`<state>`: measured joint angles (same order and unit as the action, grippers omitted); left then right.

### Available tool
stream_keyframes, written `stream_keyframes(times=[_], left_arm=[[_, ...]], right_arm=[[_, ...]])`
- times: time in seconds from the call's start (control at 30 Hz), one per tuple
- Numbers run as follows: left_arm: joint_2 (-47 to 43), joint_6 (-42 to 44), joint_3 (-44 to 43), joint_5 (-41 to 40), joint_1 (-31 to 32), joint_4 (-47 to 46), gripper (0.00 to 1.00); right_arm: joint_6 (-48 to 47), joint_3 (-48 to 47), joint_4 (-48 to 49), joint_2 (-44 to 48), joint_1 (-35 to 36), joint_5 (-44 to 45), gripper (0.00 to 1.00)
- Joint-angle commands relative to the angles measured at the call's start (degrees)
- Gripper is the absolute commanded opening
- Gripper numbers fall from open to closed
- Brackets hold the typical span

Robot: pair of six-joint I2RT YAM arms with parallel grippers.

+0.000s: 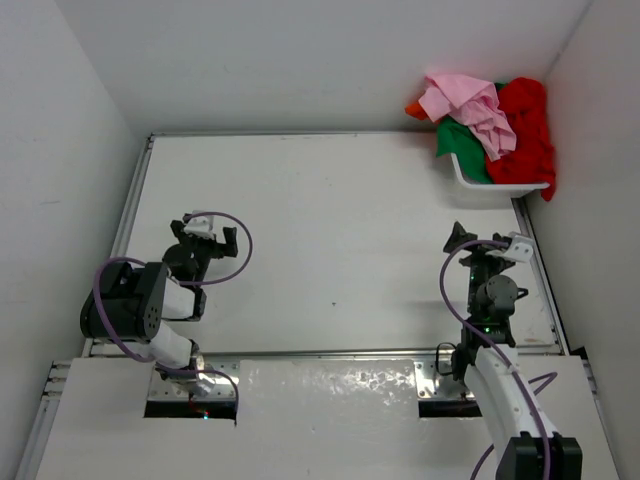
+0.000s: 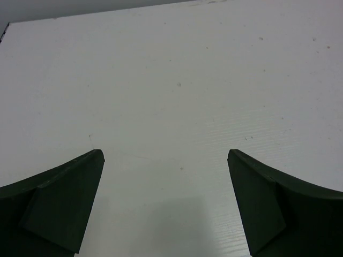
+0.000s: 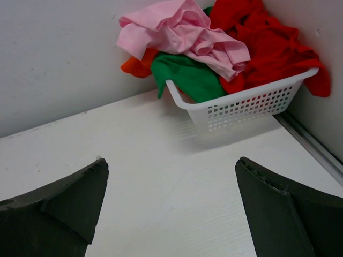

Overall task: Fold and stack the t-shirts
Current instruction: Grab crumpled tshirt from bin with the right arm

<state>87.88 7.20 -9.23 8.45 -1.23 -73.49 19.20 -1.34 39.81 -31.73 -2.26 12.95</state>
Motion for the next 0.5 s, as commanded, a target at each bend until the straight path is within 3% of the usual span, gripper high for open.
stream_keyframes(times=[0.0,0.13,0.2,0.27,0.3,0.33,0.37,0.4,0.43,0.47], left_arm=[[0.28,-0.96,-0.17,1.13,-0.79,-7.54,1.00],[-0.16,-0.44,-1.39,1.13,-0.79,-3.96,1.00],[-0.51,-1.13,-2.01,-0.09,-0.79,-4.82,1.00],[-2.88,-1.67,-10.48,1.73,-1.92,17.89,1.00],[0.94,-0.45,-30.38,2.70,-1.84,33.61,0.99],[4.29,2.70,-40.58,4.02,-1.93,59.52,0.92],[8.32,4.30,-50.69,5.69,-1.84,70.22,0.84],[11.76,5.53,-67.41,6.40,-1.84,79.55,0.78],[17.10,7.28,-73.76,5.97,-1.75,92.00,0.74],[20.46,8.43,-83.91,4.66,-1.75,97.00,0.73]], right_arm=[[3.03,13.30,-1.57,0.96,-0.02,-0.64,0.99],[6.46,4.55,-6.14,-2.10,-0.02,-1.34,0.99],[3.24,-2.04,-8.60,-8.07,-0.02,-8.07,0.99],[0.41,-15.57,-15.50,-16.64,-0.02,-13.37,0.99],[-2.82,-20.66,-18.95,-20.10,-0.02,-20.44,0.99],[-4.68,-32.29,-22.29,-23.70,-0.02,-23.81,0.99],[-6.35,-38.84,-29.80,-27.65,-0.02,-26.98,0.99],[-9.85,-45.26,-34.14,-35.78,-0.02,-32.41,0.99],[-11.54,-59.60,-38.45,-40.13,-0.02,-34.29,0.99],[-13.90,-67.74,-48.59,-49.39,-0.11,-35.26,0.89]])
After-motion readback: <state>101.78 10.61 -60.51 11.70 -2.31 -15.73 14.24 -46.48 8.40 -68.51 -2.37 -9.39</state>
